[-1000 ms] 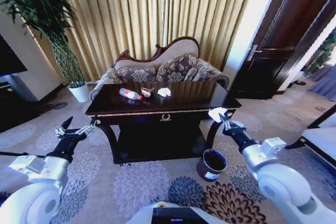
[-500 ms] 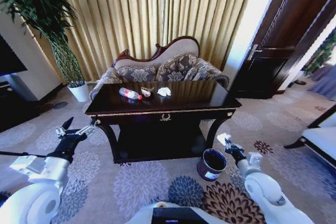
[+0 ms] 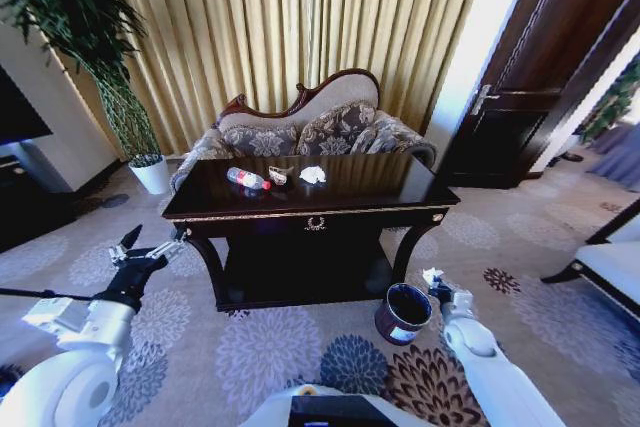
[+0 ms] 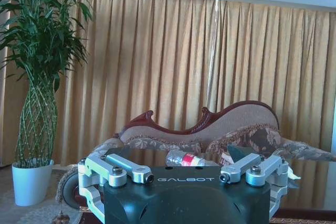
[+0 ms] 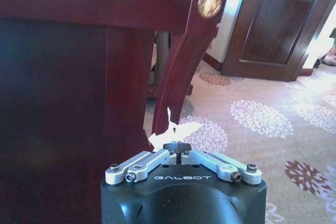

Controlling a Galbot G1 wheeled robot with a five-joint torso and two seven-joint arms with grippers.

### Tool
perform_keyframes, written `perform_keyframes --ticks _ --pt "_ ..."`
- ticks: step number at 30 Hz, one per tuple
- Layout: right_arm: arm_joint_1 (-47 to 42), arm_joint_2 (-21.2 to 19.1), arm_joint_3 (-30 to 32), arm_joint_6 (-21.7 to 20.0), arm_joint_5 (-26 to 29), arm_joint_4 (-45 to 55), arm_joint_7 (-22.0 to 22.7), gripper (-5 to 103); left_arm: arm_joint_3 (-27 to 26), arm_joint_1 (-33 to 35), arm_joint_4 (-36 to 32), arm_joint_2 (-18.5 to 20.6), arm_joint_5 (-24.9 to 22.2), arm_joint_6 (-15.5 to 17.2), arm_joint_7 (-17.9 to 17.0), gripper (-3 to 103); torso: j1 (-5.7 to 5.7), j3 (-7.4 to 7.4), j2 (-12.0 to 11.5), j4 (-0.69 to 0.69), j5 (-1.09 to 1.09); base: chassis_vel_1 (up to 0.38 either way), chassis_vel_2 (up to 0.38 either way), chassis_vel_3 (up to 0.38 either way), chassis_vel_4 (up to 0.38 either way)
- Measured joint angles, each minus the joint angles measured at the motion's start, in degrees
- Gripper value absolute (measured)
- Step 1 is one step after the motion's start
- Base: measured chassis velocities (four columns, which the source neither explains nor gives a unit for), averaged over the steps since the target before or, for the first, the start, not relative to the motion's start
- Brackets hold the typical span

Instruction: Move to the front of the table and place the trash on the table into the trash bin.

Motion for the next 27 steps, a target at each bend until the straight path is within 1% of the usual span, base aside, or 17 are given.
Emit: perform_keyframes --ticks 5,6,7,9,10,11,13,18,20,23,24,25,26,27 --pt "2.1 0.8 -1.3 0.5 -0.8 -3.4 0.7 0 -0.9 0.3 0.0 0.1 0.0 0.0 0.0 100 0.0 0.0 0.0 0.0 0.0 0.0 0.0 0.0 0.0" --pt "2.7 1.1 -1.5 0.7 -1.1 -4.6 1.2 -3 -1.1 0.3 0.0 0.2 0.0 -0.1 0.0 100 0.0 0.0 0.0 0.0 0.0 0.0 0.0 0.0 0.0" --pt "2.9 1.3 -1.5 0.9 -1.3 -5.3 1.3 2 -1.2 0.3 0.0 0.2 0.0 -0.2 0.0 100 0.0 0.0 0.0 0.0 0.0 0.0 0.0 0.0 0.0" --pt "3.1 1.4 -1.5 0.9 -1.4 -5.7 1.4 2 -1.2 0.4 0.0 0.1 0.0 -0.2 0.0 100 0.0 0.0 0.0 0.0 0.0 0.0 0.0 0.0 0.0" --pt "3.3 1.7 -1.5 1.2 -1.9 -6.6 1.5 13 -1.2 0.4 0.0 -0.1 0.0 -0.2 0.0 100 0.0 0.0 0.0 -0.01 0.0 0.0 0.0 0.0 0.0" --pt "3.3 1.8 -1.4 1.5 -2.0 -6.9 1.5 18 -1.2 0.5 0.0 -0.3 0.0 -0.2 0.0 100 0.0 0.0 0.0 -0.01 0.0 0.0 0.0 0.0 0.0" --pt "3.3 1.9 -1.2 1.9 -1.9 -7.0 1.5 18 -1.2 0.6 0.0 -0.5 0.0 -0.2 0.0 100 0.0 0.0 0.0 -0.01 0.0 0.0 0.0 0.0 0.0" --pt "3.2 2.0 -0.6 3.0 -1.8 -6.8 1.8 45 -0.9 0.9 0.0 -0.9 0.1 -0.3 0.0 100 -0.01 -0.01 0.0 0.0 0.0 0.0 0.0 0.0 0.0" --pt "3.1 2.0 -0.6 3.0 -1.8 -6.8 1.8 45 -0.9 0.9 0.0 -0.9 0.1 -0.3 0.0 100 -0.01 0.0 0.0 0.0 0.0 0.0 0.0 0.0 0.0" --pt "2.7 2.1 -0.1 3.1 -1.8 -6.2 1.9 62 -1.1 0.9 0.0 -0.9 0.2 -0.5 0.2 100 -0.01 -0.01 0.0 -0.01 0.0 0.0 0.0 0.0 0.0" --pt "2.7 2.1 -0.1 3.1 -1.8 -6.2 1.9 62 -1.1 0.9 0.0 -0.9 0.2 -0.5 0.2 100 -0.01 -0.01 0.0 -0.01 0.0 0.0 0.0 0.0 0.0" --pt "2.5 2.1 0.0 3.1 -1.8 -6.0 1.9 68 -1.1 1.0 0.0 -0.8 0.2 -0.6 0.2 100 -0.01 -0.01 0.0 -0.01 0.0 0.0 0.0 0.0 0.0" --pt "2.4 2.1 0.1 3.1 -1.8 -5.9 1.9 68 -1.2 1.0 0.0 -0.9 0.2 -0.7 0.2 100 -0.01 -0.01 0.0 -0.01 0.0 0.0 0.0 0.0 0.0" --pt "2.1 2.0 0.4 3.1 -1.7 -5.5 1.9 79 -1.3 1.2 0.0 -0.9 0.2 -1.0 0.4 100 0.0 -0.01 0.0 -0.01 0.0 0.0 0.0 0.0 0.0"
